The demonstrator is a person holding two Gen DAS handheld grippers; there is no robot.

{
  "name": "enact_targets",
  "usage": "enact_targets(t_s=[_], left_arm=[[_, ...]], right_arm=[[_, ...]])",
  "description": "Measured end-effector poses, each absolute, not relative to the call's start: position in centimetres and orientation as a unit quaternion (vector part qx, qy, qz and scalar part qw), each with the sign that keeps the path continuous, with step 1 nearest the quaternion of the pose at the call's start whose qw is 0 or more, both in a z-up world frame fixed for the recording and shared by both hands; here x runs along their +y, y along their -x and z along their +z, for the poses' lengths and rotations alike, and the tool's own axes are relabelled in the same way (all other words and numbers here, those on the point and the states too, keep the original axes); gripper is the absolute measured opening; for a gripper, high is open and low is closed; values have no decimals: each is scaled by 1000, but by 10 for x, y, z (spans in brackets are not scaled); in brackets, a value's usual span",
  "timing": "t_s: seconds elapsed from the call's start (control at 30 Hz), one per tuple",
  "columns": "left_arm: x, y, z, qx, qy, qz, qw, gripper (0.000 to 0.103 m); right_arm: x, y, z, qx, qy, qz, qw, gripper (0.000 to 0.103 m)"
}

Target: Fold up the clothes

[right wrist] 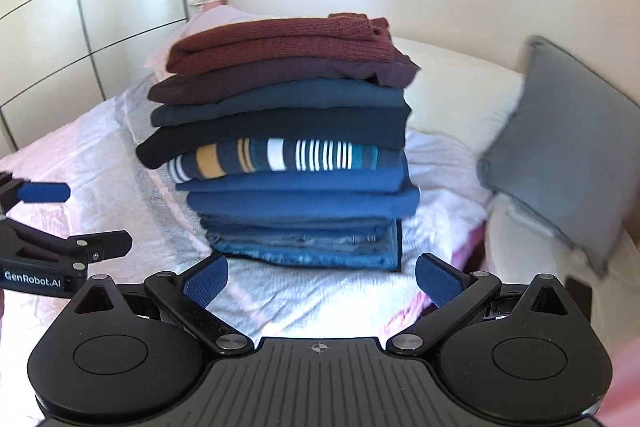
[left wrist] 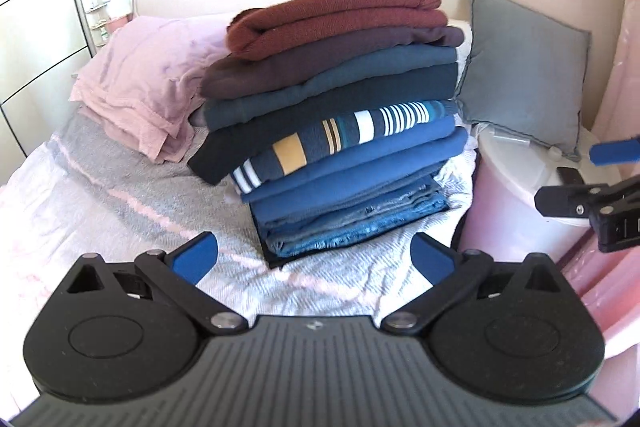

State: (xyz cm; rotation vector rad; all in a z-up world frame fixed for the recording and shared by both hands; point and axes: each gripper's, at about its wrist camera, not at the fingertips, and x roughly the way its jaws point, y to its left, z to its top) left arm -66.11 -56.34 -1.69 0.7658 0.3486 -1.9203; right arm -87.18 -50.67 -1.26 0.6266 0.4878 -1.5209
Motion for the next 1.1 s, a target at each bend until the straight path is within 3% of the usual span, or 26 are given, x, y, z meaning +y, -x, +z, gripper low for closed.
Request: enact_targets(t_s=[0.4,1.1], left_arm=[[-494,651,21,129,-286,-791,525,101],[-467,686,33,194,-267,-774,540,101]], right_arm=[[-437,844,14,191,-296,-698,624,102],[-412,876,20,222,-306,-672,637,102]])
